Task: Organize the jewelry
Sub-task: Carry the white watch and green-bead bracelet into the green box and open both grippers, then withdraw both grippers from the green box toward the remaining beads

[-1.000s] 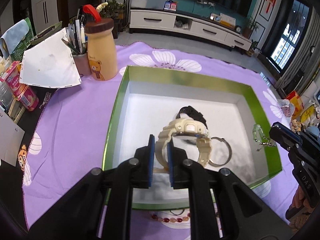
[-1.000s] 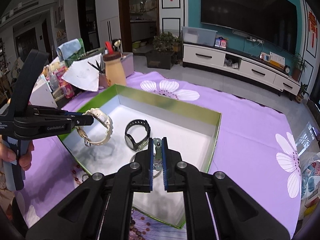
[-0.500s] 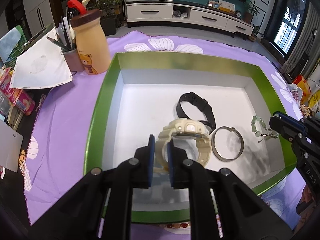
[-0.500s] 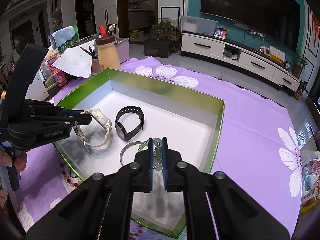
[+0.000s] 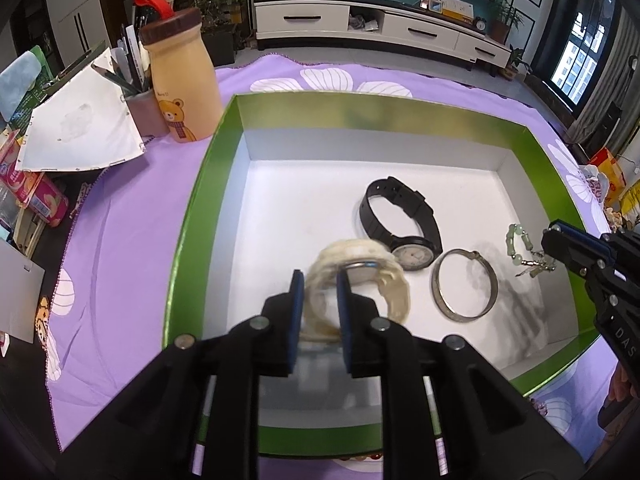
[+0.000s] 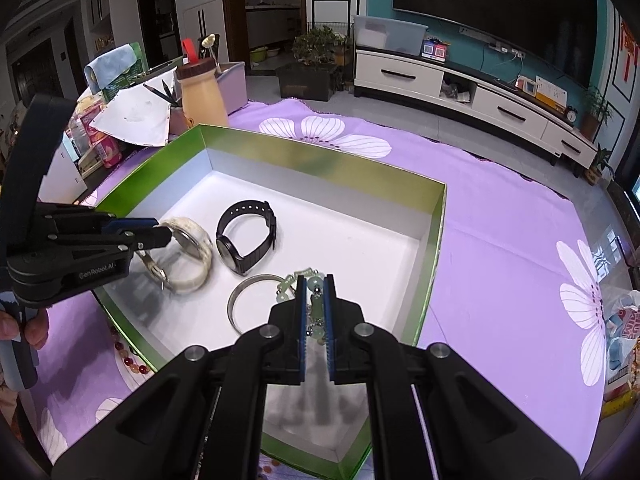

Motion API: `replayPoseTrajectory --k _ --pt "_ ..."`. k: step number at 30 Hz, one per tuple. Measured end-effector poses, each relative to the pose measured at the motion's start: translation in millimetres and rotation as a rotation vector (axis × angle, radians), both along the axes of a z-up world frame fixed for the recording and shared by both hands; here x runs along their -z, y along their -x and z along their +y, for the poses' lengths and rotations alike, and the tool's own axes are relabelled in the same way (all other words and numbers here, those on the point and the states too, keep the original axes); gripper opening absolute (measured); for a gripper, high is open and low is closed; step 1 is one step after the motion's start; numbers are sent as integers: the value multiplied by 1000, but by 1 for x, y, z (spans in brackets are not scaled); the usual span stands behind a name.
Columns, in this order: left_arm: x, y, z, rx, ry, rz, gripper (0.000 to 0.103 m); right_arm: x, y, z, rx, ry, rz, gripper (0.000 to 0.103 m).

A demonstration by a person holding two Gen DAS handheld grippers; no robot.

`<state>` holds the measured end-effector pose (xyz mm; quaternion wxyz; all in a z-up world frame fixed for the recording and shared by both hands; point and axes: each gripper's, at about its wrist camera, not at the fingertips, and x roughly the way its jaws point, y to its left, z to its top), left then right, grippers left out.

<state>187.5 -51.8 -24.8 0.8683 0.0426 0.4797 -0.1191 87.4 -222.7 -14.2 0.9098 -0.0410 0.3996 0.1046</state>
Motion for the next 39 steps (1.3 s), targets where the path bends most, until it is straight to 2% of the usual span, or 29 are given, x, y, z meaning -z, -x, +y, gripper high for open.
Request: replayPoseTrajectory --k 2,4,5,9,13,14,19,22,25,32,39 --pt "-3 1 0 -2 6 -9 17 0 1 0 9 7 0 9" --pt "-6 3 0 1 11 -18 22 -2 3 -2 12 -1 -3 20" --pt "-7 4 -1 3 15 -21 25 -3 5 -2 14 -5 -8 22" --pt "-15 10 -1 9 22 -48 46 -13 13 -4 17 -11 -35 25" --pt "-26 18 -3 19 36 -73 60 -24 24 -7 36 -26 -68 45" --pt "-31 22 -2 21 42 -87 62 -28 28 -8 41 -30 -78 47" --pt "-52 42 7 19 79 -130 93 -43 51 -14 69 -44 -115 63" --pt "-60 53 20 1 114 -135 99 -51 68 -16 85 -51 -132 70" --pt "-63 61 35 -26 164 -126 100 -55 83 -20 94 -67 -142 75" --pt "-54 87 66 -70 229 -101 101 -52 114 -29 115 -103 -129 75" --pt "-40 118 67 -45 188 -113 101 -39 142 -25 108 -121 -95 75"
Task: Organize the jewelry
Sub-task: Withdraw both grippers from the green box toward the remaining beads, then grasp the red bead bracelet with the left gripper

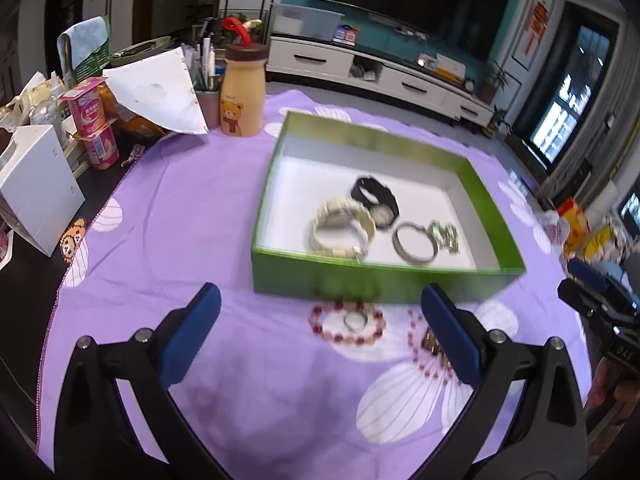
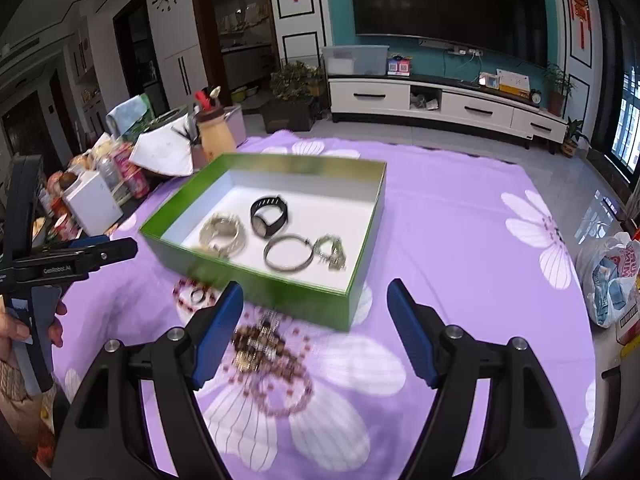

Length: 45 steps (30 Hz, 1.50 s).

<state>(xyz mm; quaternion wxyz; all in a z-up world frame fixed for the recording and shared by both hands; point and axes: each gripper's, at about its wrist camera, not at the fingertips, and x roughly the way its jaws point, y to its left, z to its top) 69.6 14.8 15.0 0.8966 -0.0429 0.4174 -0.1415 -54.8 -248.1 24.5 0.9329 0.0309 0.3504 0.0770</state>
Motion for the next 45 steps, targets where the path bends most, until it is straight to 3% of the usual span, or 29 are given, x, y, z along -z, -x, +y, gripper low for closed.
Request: replayPoseTrajectory --k 5,9,14,16,20,25,35,40,45 --pt "6 13 -5 44 -53 31 101 12 22 7 -29 17 23 75" --pt "12 18 -5 25 -116 25 101 17 29 15 -57 34 40 75" --pt "36 11 -2 3 -124 72 98 17 34 24 -87 -6 8 75" --pt "44 3 -3 -8 -120 82 89 21 31 31 -102 -31 3 75" --pt "52 -13 -8 -25 -153 75 82 29 21 44 -137 -42 19 74" --pt "65 -28 -14 0 -185 94 56 32 13 49 -153 -46 26 74" --pt "76 -25 -29 107 -226 60 50 43 -1 48 -140 -55 56 74" --pt "74 -18 -39 188 -216 51 8 47 -3 51 -139 -51 65 74" --pt "69 -19 -36 164 -140 63 7 47 -1 52 -136 -38 68 74"
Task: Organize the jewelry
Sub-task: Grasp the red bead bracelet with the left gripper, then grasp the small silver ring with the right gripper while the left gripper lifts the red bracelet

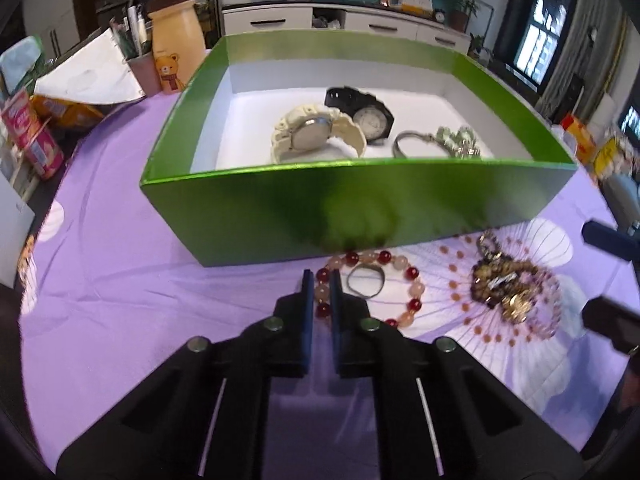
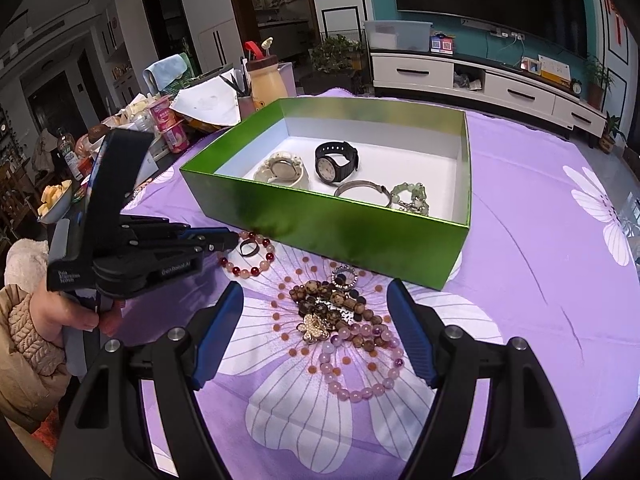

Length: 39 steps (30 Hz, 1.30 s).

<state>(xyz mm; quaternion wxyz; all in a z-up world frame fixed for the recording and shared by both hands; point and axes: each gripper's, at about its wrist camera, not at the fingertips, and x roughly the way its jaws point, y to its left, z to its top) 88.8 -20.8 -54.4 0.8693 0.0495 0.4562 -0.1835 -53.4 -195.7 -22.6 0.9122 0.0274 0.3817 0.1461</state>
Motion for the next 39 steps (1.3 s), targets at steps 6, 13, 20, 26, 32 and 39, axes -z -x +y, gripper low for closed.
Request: replayPoseTrajectory --k 6,13,20,26,32,39 --pt "-37 12 12 -17 129 -70 7 0 -1 5 -17 1 3 74" --pt "-77 31 32 -37 213 -162 7 13 -21 33 -89 10 50 69" --pt "-69 33 69 -125 217 -141 7 38 -56 81 -170 64 114 58" --pt "-57 32 87 -155 221 -116 7 48 -77 111 -191 127 107 45" --pt "-52 31 92 -155 233 -107 7 49 -87 127 -201 171 74 21" --pt "-53 33 88 -143 232 -105 7 45 -82 125 -205 162 60 19"
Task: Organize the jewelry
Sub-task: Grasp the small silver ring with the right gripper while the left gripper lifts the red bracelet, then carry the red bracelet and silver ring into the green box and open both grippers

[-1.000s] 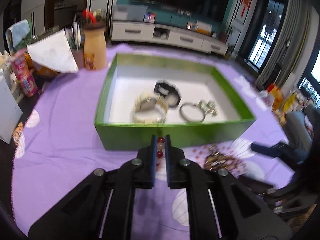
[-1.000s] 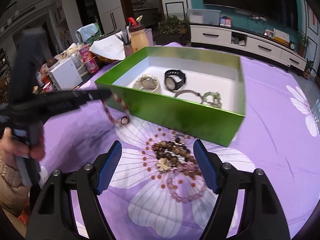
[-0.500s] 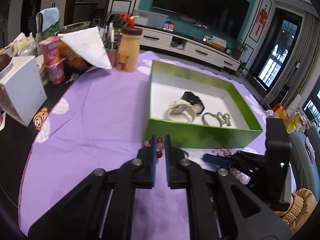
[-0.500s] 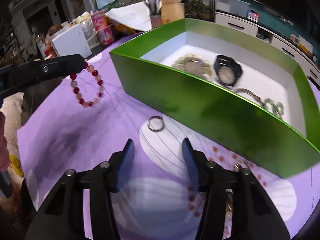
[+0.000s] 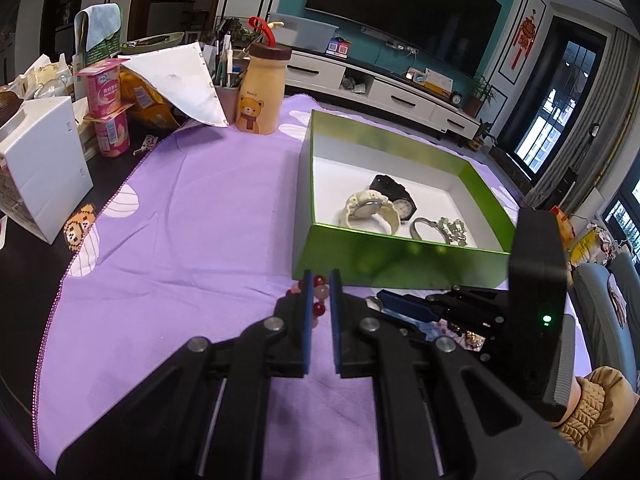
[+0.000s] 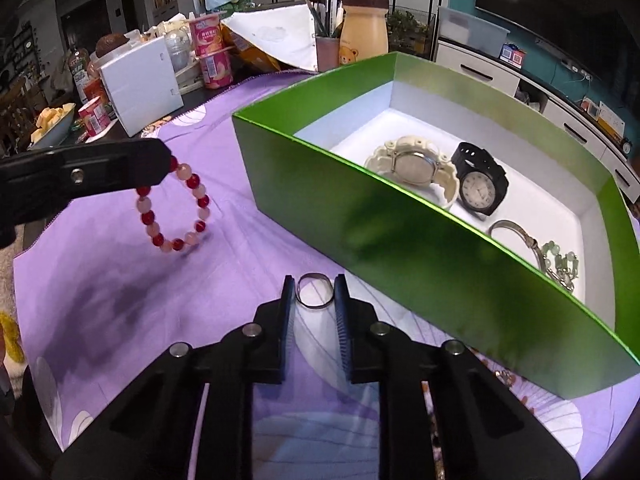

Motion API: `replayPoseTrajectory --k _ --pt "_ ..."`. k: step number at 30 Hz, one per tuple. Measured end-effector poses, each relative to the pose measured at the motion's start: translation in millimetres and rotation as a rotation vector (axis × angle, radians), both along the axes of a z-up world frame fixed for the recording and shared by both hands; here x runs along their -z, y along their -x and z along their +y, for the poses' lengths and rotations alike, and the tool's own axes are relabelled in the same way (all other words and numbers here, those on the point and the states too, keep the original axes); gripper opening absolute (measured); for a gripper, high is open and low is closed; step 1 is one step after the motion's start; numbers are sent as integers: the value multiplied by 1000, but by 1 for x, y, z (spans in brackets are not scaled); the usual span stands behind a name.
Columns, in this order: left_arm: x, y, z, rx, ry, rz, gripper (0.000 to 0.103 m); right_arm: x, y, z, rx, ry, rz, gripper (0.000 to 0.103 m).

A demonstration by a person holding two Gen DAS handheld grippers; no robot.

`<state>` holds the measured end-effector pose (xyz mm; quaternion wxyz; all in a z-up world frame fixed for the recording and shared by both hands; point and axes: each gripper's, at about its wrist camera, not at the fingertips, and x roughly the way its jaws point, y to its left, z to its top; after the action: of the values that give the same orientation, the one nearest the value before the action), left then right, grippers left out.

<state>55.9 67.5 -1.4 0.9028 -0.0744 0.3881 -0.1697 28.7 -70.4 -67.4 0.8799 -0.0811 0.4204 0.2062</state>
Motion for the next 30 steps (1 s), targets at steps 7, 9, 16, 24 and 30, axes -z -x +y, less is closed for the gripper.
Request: replayPoseTrajectory --k 7,9,16,24,30 --pt "-11 5 -10 18 -15 -16 7 -28 22 -21 -1 -46 -51 19" --pt "-16 6 -15 23 -21 -25 7 -39 30 -30 0 -65 -77 19" --pt "-39 9 -29 36 -27 -80 7 -80 50 -61 27 -94 -168 19" --pt "-78 0 -44 54 -33 -161 7 -118 54 -97 82 -90 -261 19" --pt "-103 -16 -59 71 -42 -202 7 -134 48 -113 107 -86 -302 19"
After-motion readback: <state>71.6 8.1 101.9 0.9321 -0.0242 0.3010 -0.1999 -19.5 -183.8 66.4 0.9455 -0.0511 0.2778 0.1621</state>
